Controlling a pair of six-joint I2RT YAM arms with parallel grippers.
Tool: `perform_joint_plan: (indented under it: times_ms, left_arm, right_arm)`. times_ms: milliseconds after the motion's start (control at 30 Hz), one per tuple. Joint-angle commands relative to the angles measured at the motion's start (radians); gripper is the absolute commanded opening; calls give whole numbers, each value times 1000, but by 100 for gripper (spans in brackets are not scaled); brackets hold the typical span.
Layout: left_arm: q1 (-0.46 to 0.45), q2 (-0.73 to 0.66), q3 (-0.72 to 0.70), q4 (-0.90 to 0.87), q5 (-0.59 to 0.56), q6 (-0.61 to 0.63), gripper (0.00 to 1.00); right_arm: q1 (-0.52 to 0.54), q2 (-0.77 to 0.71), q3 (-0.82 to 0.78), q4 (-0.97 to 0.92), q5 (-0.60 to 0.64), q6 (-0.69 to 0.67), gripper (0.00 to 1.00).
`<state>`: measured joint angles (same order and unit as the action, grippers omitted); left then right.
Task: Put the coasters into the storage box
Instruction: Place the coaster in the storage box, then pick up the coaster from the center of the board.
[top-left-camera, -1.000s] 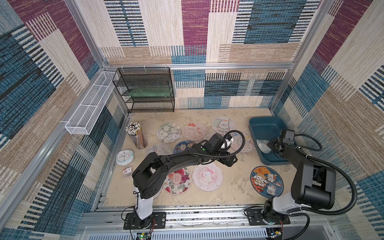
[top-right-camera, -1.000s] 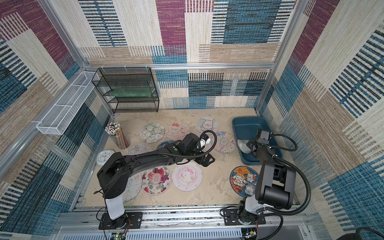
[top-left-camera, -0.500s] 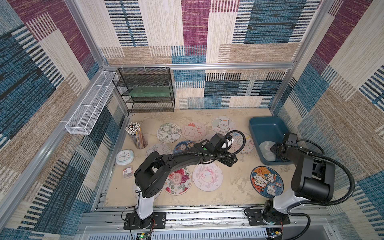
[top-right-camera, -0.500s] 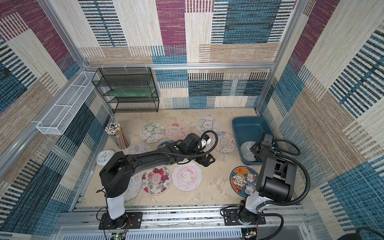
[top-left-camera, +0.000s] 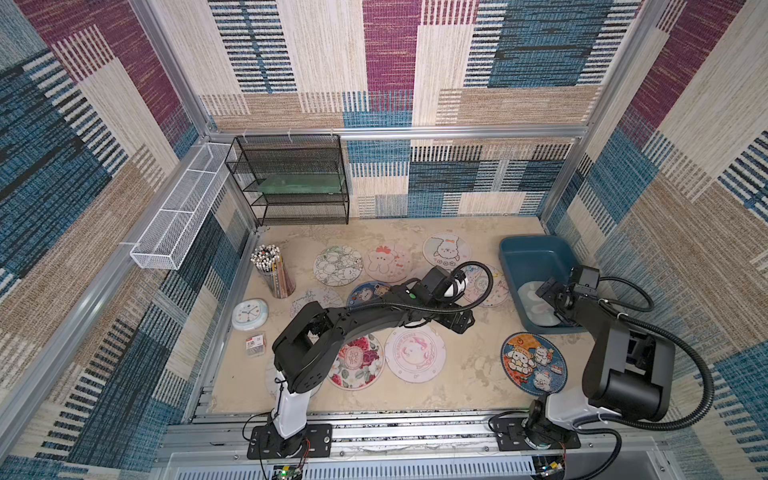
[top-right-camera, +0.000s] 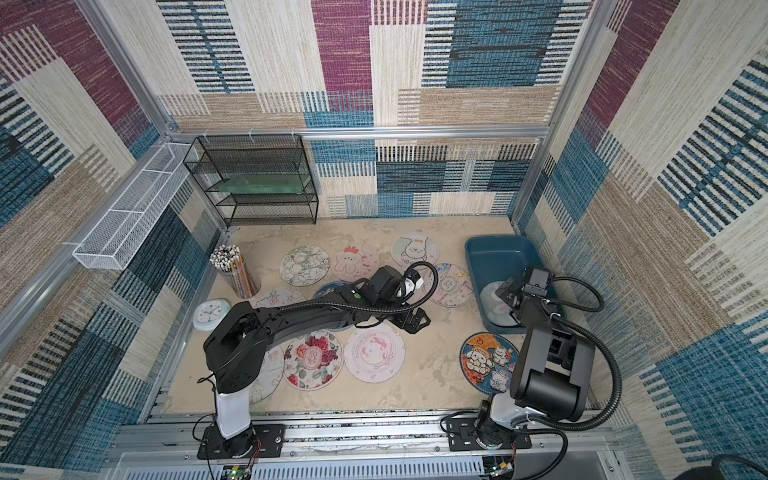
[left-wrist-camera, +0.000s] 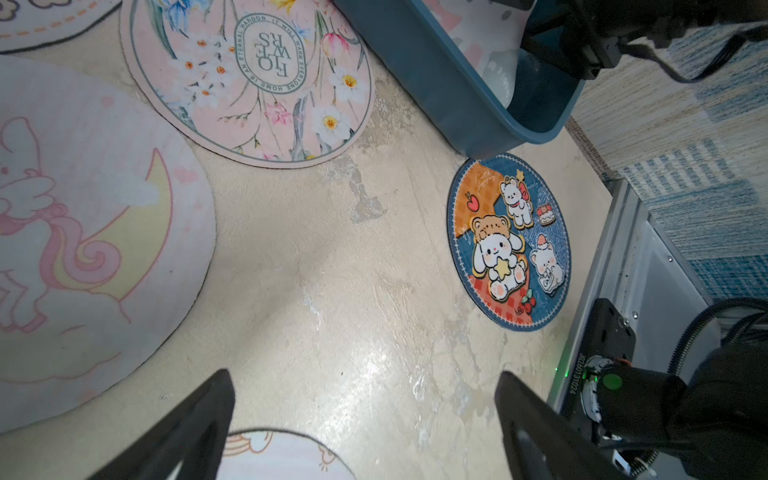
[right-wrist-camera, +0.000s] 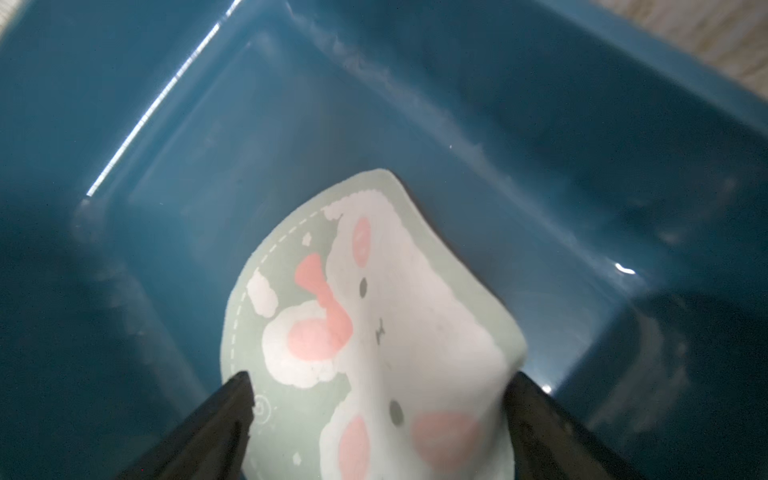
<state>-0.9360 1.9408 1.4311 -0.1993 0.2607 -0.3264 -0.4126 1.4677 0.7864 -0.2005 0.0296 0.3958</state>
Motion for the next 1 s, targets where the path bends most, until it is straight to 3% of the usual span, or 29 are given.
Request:
perform_joint_plan:
  times_ms: [0, 300, 567, 967]
  left_arm:
    - [-2, 8, 13, -28, 6, 43, 97]
    - [-10, 17, 22, -36, 19, 44, 96]
    - [-15, 16, 14, -42, 29, 43, 96]
    - [-15, -20, -40, -8, 40, 44, 95]
  right_arm:
    - [15, -51, -6, 7, -17, -18, 95]
    - [135, -210, 17, -130, 11, -37, 95]
    - [324, -350, 27, -284, -1, -42, 95]
    - [594, -470, -28, -465, -7, 107, 95]
